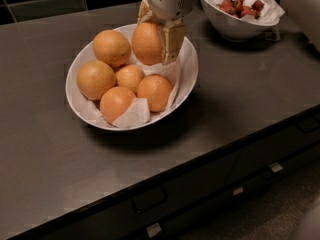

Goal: Pick orange from white bowl

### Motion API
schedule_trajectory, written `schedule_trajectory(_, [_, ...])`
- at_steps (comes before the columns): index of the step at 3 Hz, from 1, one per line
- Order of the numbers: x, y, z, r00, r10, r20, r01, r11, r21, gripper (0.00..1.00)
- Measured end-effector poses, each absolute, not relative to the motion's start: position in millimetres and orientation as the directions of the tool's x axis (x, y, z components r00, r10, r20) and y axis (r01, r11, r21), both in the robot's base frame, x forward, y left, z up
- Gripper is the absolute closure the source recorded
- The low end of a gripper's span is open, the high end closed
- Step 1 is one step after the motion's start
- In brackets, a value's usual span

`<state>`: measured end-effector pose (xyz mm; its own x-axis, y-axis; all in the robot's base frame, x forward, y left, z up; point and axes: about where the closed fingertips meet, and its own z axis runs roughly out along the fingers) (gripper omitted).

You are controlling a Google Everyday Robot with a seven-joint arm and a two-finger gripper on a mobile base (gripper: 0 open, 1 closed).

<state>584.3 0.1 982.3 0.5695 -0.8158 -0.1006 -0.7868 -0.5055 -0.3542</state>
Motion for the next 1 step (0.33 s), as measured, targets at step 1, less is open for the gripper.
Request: schedule_trajectory(1, [583.6,-0.4,984.5,0.57,-0.816,-0.099,-0.785,-0.505,-0.359,1.0])
